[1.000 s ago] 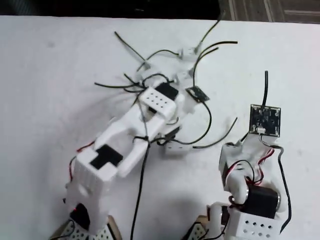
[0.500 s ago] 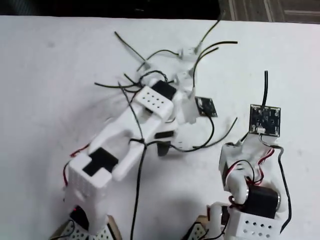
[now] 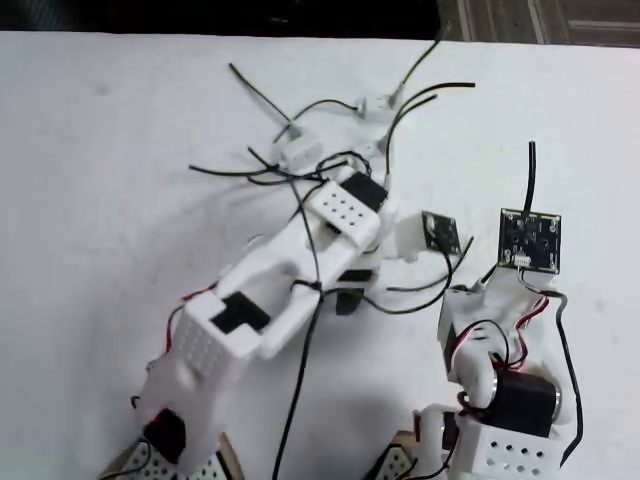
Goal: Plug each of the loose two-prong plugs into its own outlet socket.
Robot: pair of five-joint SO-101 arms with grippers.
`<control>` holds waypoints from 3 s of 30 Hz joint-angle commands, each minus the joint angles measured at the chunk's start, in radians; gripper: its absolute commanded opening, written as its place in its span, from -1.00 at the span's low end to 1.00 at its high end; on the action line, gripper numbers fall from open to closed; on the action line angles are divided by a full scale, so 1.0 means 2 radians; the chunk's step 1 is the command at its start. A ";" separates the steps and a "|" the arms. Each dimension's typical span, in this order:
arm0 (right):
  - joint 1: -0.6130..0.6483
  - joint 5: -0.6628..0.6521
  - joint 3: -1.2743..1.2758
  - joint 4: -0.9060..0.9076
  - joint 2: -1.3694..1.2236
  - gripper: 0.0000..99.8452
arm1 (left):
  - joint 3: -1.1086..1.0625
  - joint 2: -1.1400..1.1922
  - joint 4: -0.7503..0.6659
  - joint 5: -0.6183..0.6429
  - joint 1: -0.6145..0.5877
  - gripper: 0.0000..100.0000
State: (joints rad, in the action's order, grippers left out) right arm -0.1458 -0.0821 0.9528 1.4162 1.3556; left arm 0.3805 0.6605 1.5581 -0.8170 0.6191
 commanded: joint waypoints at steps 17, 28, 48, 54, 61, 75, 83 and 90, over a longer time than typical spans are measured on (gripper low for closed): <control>-0.006 -0.005 -0.005 0.000 0.004 -0.97 | 0.103 0.066 0.057 0.319 0.000 -0.96; -0.006 -0.005 -0.004 0.000 0.004 -0.97 | 0.104 0.066 0.064 0.400 -0.020 -0.82; -0.003 -0.010 -0.007 -0.009 0.000 -0.97 | -0.030 -0.246 0.108 0.358 -0.067 -0.60; 0.019 -0.045 -0.005 -0.039 -0.001 -0.97 | -0.163 -0.409 0.068 0.317 -0.173 -0.60; 0.051 -0.042 -0.005 -0.038 -0.001 -0.97 | -0.386 -0.507 -0.105 0.262 -0.163 -0.59; -0.003 -0.034 -0.005 -0.036 0.000 -0.97 | -0.309 -0.260 -0.205 0.252 -0.099 -0.60; -0.004 -0.047 -0.005 -0.036 0.002 -0.97 | -0.242 -0.191 -0.163 0.257 -0.042 -0.62; -0.004 -0.047 -0.005 -0.036 0.003 -0.97 | -0.245 -0.204 -0.133 0.270 0.007 -0.66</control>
State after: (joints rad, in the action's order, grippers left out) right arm -0.1458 -0.1665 0.9528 1.3579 1.3556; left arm -0.1396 0.2846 1.2651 -0.2908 0.5869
